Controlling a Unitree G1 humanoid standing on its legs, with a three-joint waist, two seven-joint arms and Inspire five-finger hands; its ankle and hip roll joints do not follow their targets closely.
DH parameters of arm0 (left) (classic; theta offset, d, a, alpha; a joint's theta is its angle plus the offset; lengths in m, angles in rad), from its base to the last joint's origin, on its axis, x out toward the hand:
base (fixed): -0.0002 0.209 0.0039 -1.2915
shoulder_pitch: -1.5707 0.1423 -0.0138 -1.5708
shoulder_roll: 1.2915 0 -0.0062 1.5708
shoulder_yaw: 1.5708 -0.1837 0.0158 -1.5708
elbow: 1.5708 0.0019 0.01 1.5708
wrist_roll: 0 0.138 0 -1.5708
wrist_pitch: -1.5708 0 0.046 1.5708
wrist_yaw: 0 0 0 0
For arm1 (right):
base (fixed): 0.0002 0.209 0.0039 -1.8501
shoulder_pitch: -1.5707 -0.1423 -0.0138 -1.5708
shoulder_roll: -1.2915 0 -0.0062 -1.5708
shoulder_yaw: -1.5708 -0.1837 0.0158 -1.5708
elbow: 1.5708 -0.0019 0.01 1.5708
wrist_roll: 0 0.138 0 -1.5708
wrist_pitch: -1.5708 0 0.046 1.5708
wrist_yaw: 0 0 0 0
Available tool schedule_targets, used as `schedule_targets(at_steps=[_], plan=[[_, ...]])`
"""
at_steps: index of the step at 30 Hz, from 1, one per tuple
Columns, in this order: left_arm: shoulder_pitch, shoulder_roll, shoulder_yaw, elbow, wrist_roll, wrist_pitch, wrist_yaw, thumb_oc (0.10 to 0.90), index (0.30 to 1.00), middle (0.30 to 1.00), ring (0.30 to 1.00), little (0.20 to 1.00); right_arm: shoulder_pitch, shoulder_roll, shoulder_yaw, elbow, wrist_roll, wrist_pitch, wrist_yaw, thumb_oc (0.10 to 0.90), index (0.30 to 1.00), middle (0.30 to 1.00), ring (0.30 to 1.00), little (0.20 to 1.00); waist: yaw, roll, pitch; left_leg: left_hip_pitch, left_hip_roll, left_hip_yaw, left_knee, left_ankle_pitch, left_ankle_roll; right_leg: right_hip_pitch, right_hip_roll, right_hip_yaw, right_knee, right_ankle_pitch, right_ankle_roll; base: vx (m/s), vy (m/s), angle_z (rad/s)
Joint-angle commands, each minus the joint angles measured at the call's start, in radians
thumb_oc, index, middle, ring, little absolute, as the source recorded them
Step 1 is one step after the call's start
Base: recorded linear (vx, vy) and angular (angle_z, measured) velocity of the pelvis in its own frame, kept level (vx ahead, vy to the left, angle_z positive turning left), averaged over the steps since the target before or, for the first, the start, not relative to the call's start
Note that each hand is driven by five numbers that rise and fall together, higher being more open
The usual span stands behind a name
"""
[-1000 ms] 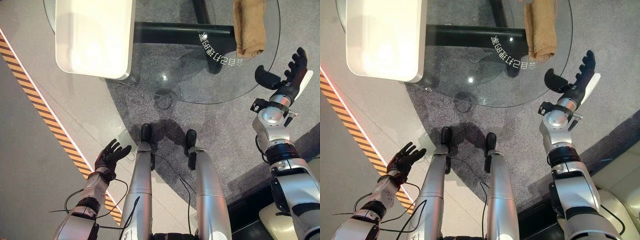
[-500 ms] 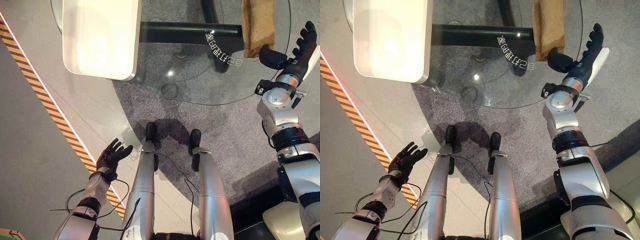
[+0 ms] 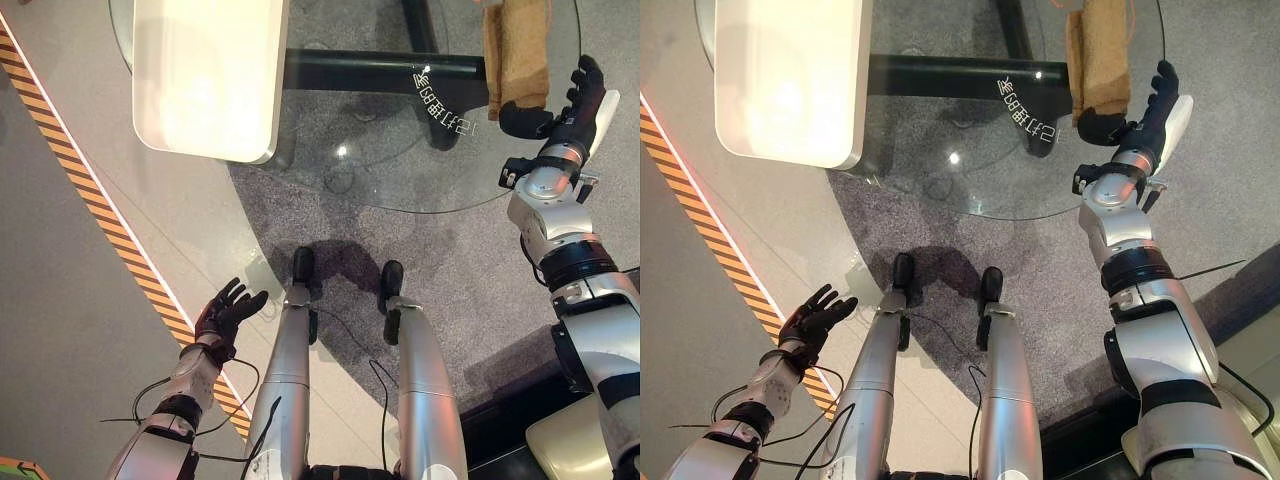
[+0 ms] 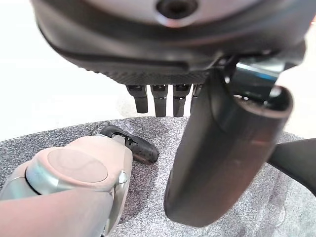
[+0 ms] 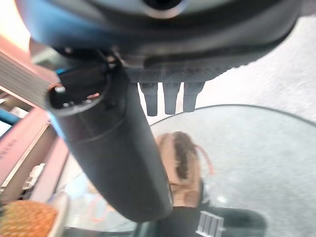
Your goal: Wipe the table with a cloth and put it in the basket.
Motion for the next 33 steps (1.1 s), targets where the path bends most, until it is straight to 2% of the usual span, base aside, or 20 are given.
schedule_targets(at_steps=[1, 11, 24, 30, 31, 33], plan=[[0.057, 0.017, -0.012, 0.002, -0.028, -0.009, -0.005, 0.8, 0.9, 0.9, 0.9, 0.9, -0.108, -0.111, 0.039, -0.005, -0.003, -0.029, 0.006, 0.8, 0.9, 0.9, 0.9, 0.9, -0.017, 0.054, -0.025, 0.018, -0.041, 0.111, 0.052, -0.086, 0.087, 0.051, 0.019, -0.091, -0.113, 0.034, -0.033, 0.0, 0.0, 0.0], [0.057, 0.023, -0.018, 0.006, -0.026, -0.002, -0.016, 0.8, 0.9, 0.9, 0.9, 0.9, -0.169, -0.129, 0.082, 0.053, -0.004, 0.047, 0.043, 0.8, 0.9, 0.9, 0.9, 0.9, -0.007, 0.055, -0.025, 0.006, -0.041, 0.106, 0.056, -0.084, 0.092, 0.037, 0.016, -0.096, -0.105, 0.034, -0.037, 0.01, -0.001, 0.0], [0.061, 0.024, -0.03, -0.013, -0.031, 0.003, -0.004, 0.8, 0.9, 0.9, 0.9, 0.9, -0.24, -0.136, 0.116, 0.105, -0.013, 0.059, -0.013, 0.8, 0.9, 0.9, 0.9, 0.9, 0.01, 0.063, -0.025, -0.029, -0.043, 0.094, 0.066, -0.078, 0.095, 0.004, 0.008, -0.104, -0.084, 0.034, -0.042, 0.0, 0.0, 0.0], [0.06, 0.022, -0.034, -0.01, -0.029, 0.007, -0.008, 0.8, 0.9, 0.9, 0.9, 0.9, -0.268, -0.147, 0.134, 0.122, -0.058, 0.097, -0.059, 0.8, 0.9, 0.9, 0.9, 0.9, 0.014, 0.064, -0.025, -0.048, -0.045, 0.088, 0.081, -0.081, 0.098, -0.014, 0.005, -0.105, -0.067, 0.031, -0.046, 0.04, -0.01, 0.04], [0.068, 0.02, -0.039, -0.009, -0.03, 0.006, -0.008, 0.8, 0.9, 0.9, 0.9, 0.9, -0.273, -0.151, 0.14, 0.13, -0.05, 0.107, -0.071, 0.8, 0.9, 0.9, 0.9, 0.9, 0.016, 0.065, -0.025, -0.034, -0.049, 0.079, 0.095, -0.114, 0.095, -0.002, 0.008, -0.098, -0.049, 0.001, -0.04, 0.11, -0.021, 0.04], [0.075, 0.016, -0.042, -0.014, -0.029, 0.002, -0.005, 0.8, 0.9, 0.9, 0.9, 0.9, -0.277, -0.151, 0.138, 0.14, -0.065, 0.115, -0.083, 0.8, 0.9, 0.9, 0.9, 0.9, 0.019, 0.065, -0.025, -0.04, -0.051, 0.077, 0.098, -0.115, 0.095, -0.008, 0.01, -0.096, -0.043, 0.0, -0.041, 0.06, -0.011, 0.01]])
